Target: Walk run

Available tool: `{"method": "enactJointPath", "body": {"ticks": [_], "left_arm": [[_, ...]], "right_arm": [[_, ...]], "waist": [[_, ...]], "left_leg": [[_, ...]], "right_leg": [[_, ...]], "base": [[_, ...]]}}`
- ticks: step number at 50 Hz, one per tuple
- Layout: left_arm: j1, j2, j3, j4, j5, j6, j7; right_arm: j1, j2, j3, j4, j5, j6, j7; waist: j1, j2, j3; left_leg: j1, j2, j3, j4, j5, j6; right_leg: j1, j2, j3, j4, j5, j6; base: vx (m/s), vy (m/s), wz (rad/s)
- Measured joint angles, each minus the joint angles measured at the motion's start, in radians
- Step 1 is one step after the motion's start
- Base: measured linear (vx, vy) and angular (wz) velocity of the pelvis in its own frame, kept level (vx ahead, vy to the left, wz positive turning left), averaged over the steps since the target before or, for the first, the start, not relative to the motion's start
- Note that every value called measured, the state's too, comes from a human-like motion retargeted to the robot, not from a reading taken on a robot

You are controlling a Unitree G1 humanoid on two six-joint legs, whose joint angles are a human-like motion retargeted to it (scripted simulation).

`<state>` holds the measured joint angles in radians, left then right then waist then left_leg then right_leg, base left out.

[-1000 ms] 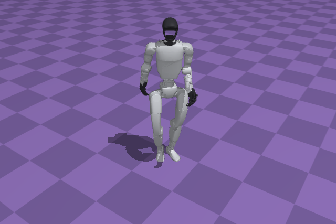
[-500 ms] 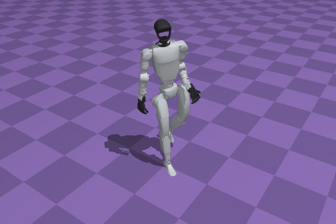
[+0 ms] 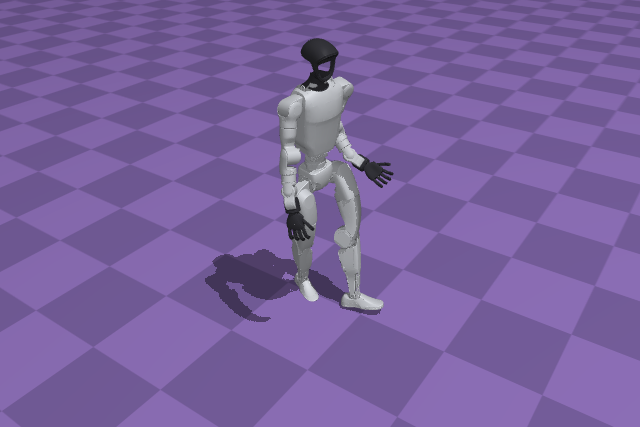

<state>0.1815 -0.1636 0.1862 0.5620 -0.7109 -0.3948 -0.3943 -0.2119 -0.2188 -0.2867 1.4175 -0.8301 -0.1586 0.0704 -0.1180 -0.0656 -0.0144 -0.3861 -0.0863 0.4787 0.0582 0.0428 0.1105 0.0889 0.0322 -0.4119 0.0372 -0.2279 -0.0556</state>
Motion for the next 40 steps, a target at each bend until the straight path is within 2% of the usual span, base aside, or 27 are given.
{"method": "enactJointPath", "body": {"ticks": [3,5,7,9,10,12,13,17,20,22,27,32,35,37,40], "left_arm": [[0.003,-0.003,0.024,0.002,-0.006,0.002,-0.002],[0.011,0.0,0.037,0.011,-0.007,0.006,-0.007],[0.007,0.009,0.046,0.025,-0.015,0.011,0.002],[-0.001,0.023,0.041,0.028,-0.017,0.003,0.026],[-0.003,0.03,0.032,0.023,-0.013,-0.008,0.039],[-0.012,0.045,0.007,0.005,0.012,-0.034,0.059],[-0.022,0.051,-0.002,0.0,0.026,-0.038,0.06],[-0.094,0.081,-0.016,0.011,0.036,-0.009,0.034],[-0.12,0.095,-0.049,0.011,0.027,-0.012,0.028],[-0.125,0.104,-0.067,0.003,0.029,-0.022,0.028],[-0.125,0.117,-0.084,-0.009,0.034,-0.017,0.012],[-0.097,0.113,-0.094,-0.022,0.009,-0.007,-0.015],[-0.069,0.103,-0.096,-0.041,0.0,-0.015,-0.03],[-0.051,0.092,-0.098,-0.053,-0.006,-0.015,-0.045],[-0.018,0.08,-0.103,-0.065,-0.019,-0.012,-0.076]], "right_arm": [[0.048,0.008,-0.007,0.083,-0.101,0.05,-0.038],[0.098,0.019,-0.014,0.134,-0.165,0.109,-0.067],[0.156,0.033,-0.016,0.176,-0.205,0.166,-0.097],[0.223,0.048,0.0,0.202,-0.215,0.182,-0.126],[0.256,0.053,0.009,0.211,-0.213,0.178,-0.137],[0.313,0.045,0.034,0.23,-0.204,0.164,-0.136],[0.337,0.04,0.038,0.239,-0.205,0.169,-0.13],[0.393,0.043,-0.007,0.261,-0.237,0.226,-0.121],[0.417,0.052,-0.028,0.271,-0.21,0.211,-0.102],[0.426,0.057,-0.028,0.266,-0.191,0.202,-0.066],[0.411,0.063,-0.024,0.242,-0.185,0.201,-0.023],[0.382,0.065,-0.001,0.198,-0.191,0.185,-0.029],[0.368,0.056,0.007,0.177,-0.196,0.158,-0.035],[0.36,0.047,0.0,0.174,-0.19,0.149,-0.042],[0.352,0.034,-0.027,0.181,-0.169,0.147,-0.05]], "waist": [[0.051,-0.032,-0.007],[0.077,-0.051,-0.029],[0.06,-0.052,-0.05],[0.028,-0.026,-0.054],[0.006,-0.003,-0.05],[-0.01,0.048,-0.046],[-0.012,0.067,-0.045],[-0.044,0.127,-0.035],[-0.072,0.143,-0.03],[-0.106,0.144,-0.029],[-0.153,0.107,-0.026],[-0.201,0.077,-0.015],[-0.19,0.092,-0.022],[-0.187,0.095,-0.034],[-0.224,0.101,-0.053]], "left_leg": [[0.034,-0.009,0.031,0.012,0.061,0.076],[0.057,-0.051,-0.04,-0.015,0.018,0.123],[0.084,-0.039,-0.019,-0.008,-0.014,0.092],[0.112,-0.029,-0.061,0.002,-0.049,0.089],[0.132,-0.014,-0.072,0.006,-0.064,0.091],[0.16,0.021,-0.11,0.014,-0.093,0.094],[0.173,0.032,-0.127,0.016,-0.107,0.092],[0.219,0.05,-0.2,0.017,-0.142,0.086],[0.256,0.04,-0.245,0.018,-0.161,0.079],[0.277,0.019,-0.282,0.021,-0.173,0.081],[0.368,-0.056,-0.335,0.01,-0.216,0.078],[0.471,-0.097,-0.408,0.007,-0.259,0.066],[0.508,-0.081,-0.417,0.015,-0.278,0.05],[0.524,-0.078,-0.427,0.036,-0.269,0.028],[0.541,-0.068,-0.481,0.099,-0.2,-0.024]], "right_leg": [[0.031,-0.018,0.01,0.037,0.029,0.025],[0.043,-0.041,0.009,0.078,0.099,0.059],[0.041,-0.063,-0.018,0.147,0.249,0.108],[0.019,-0.062,-0.005,0.251,0.43,0.151],[0.001,-0.051,0.003,0.316,0.507,0.158],[-0.056,-0.037,-0.043,0.489,0.552,0.121],[-0.096,-0.029,-0.029,0.57,0.542,0.119],[-0.272,0.034,0.116,0.737,0.384,0.117],[-0.36,0.006,0.131,0.708,0.29,0.096],[-0.405,-0.036,0.132,0.623,0.269,0.092],[-0.48,-0.109,0.219,0.318,0.31,0.133],[-0.527,-0.158,0.276,0.052,0.403,0.185],[-0.532,-0.139,0.291,-0.046,0.342,0.2],[-0.519,-0.122,0.294,-0.02,0.373,0.138],[-0.474,-0.138,0.17,-0.008,0.458,0.098]], "base": [[0.77,-0.06,-0.49],[0.95,0.01,-0.37],[0.83,0.02,0.28],[0.8,-0.01,0.78],[0.89,0.0,0.96],[0.79,0.04,0.73],[0.7,0.04,0.59],[0.51,0.0,0.73],[0.73,-0.05,0.86],[0.57,-0.05,1.01],[0.57,-0.08,0.68],[0.7,-0.18,0.71],[0.8,-0.26,0.21],[0.61,-0.2,0.37],[0.82,-0.32,1.13]]}}
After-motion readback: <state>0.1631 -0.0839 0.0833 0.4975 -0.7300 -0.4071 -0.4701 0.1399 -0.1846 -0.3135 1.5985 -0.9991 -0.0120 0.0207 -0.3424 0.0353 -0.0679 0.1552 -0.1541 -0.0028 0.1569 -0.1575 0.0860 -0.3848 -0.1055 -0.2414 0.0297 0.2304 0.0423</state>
